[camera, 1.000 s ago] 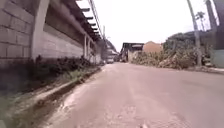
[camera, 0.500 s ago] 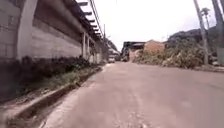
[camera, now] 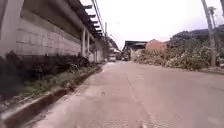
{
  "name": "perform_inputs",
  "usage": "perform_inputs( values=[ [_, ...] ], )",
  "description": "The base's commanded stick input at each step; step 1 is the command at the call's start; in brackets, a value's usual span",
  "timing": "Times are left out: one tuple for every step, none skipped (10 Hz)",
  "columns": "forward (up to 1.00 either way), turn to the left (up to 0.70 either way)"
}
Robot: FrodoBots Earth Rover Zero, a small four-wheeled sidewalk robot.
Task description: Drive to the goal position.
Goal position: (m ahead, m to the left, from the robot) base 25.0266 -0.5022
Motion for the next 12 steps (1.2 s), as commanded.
perform_inputs(
  values=[
    [1.00, 0.00],
    [1.00, 0.00],
    [1.00, 0.00],
    [1.00, 0.00],
    [1.00, 0.00],
    [1.00, 0.00],
    [1.00, 0.00],
    [1.00, 0.00],
    [1.00, 0.00],
    [1.00, 0.00],
    [1.00, 0.00],
    [1.00, 0.00]
  ],
)
